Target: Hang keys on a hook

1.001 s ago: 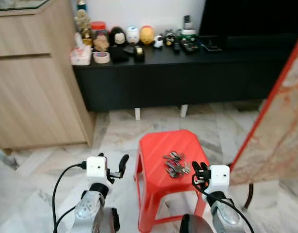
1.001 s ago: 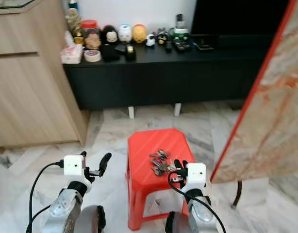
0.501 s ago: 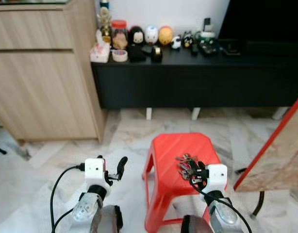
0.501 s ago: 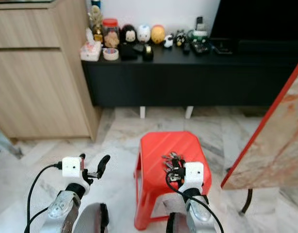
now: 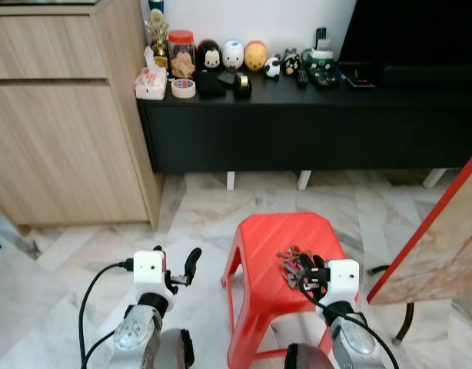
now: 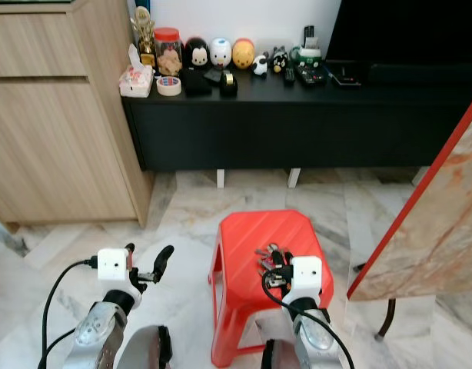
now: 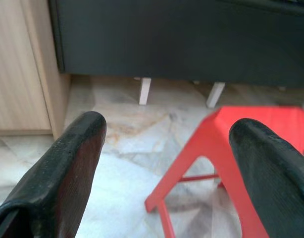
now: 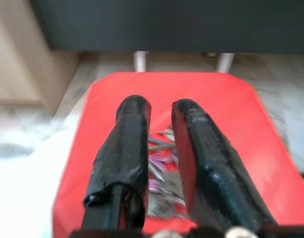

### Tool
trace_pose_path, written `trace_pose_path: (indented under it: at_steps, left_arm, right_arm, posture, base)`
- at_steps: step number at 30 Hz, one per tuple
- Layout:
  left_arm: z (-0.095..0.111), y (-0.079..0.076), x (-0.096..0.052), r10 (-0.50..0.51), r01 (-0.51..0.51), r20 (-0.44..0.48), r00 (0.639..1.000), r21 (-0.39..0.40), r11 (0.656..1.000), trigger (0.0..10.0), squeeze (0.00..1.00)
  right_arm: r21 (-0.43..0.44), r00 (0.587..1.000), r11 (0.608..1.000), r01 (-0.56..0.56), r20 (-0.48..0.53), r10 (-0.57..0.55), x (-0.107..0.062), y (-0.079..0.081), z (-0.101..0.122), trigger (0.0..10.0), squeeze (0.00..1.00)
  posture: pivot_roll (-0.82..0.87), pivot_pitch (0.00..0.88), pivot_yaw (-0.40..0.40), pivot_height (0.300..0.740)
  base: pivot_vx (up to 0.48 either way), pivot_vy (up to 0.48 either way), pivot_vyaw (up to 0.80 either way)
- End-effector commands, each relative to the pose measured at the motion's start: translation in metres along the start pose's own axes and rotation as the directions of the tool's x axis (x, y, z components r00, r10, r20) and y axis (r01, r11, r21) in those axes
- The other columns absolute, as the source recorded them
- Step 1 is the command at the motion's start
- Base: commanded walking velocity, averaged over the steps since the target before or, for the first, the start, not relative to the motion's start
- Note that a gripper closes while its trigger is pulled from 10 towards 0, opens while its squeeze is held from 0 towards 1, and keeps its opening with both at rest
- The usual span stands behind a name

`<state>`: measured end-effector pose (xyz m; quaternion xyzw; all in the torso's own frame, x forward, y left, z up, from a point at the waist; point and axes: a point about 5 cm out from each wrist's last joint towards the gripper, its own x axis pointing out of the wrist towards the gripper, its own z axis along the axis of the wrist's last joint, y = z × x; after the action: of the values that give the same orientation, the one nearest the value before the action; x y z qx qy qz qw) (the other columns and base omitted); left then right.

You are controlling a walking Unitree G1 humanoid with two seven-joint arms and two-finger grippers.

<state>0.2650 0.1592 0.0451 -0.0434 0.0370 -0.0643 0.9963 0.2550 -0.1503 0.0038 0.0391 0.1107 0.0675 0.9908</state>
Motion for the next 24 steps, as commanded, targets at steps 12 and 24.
trace_pose_path:
  at_steps: [12, 24]
  left_arm:
    - [0.002, 0.003, -0.001, 0.006, -0.006, 0.007, 1.000, 0.000, 1.000, 10.0, 0.00]
    - [-0.002, 0.003, -0.004, 0.002, -0.002, -0.014, 1.000, 0.003, 1.000, 10.0, 0.00]
  right_arm:
    - [0.003, 1.000, 1.000, 0.014, -0.012, -0.014, 0.003, 0.000, 0.001, 10.0, 0.00]
    - [-0.132, 0.983, 0.991, 0.030, -0.174, -0.053, -0.002, -0.024, -0.016, 10.0, 0.00]
  posture:
    - [-0.01, 0.024, -0.073, 0.601]
    - [-0.01, 0.028, -0.075, 0.601]
  base:
    - [0.167, 0.000, 0.00]
    - [0.000, 0.000, 0.00]
